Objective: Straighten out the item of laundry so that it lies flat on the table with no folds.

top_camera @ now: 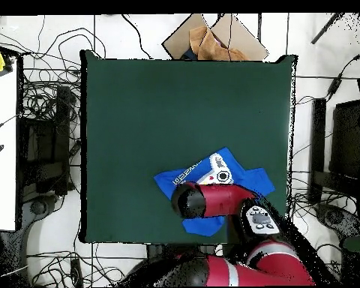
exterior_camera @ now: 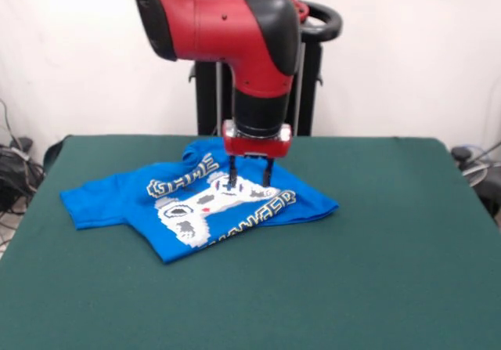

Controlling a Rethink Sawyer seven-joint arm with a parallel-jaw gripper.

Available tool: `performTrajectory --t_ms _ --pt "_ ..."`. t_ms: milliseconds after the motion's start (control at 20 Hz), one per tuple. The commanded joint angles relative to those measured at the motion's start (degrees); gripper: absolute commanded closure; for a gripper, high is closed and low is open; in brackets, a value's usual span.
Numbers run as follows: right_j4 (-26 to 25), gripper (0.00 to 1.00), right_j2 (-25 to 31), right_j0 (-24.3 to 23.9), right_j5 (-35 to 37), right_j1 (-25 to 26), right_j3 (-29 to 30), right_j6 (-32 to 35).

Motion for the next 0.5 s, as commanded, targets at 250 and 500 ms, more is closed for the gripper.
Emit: performTrajectory --t_ms 250,500 --pt "8.49 0.0 1.13 9.67 0.7 2.69 -2.08 13.52" --pt "10.55 0.0 -5.79 16.52 -1.98 5.54 -3.42 16.91"
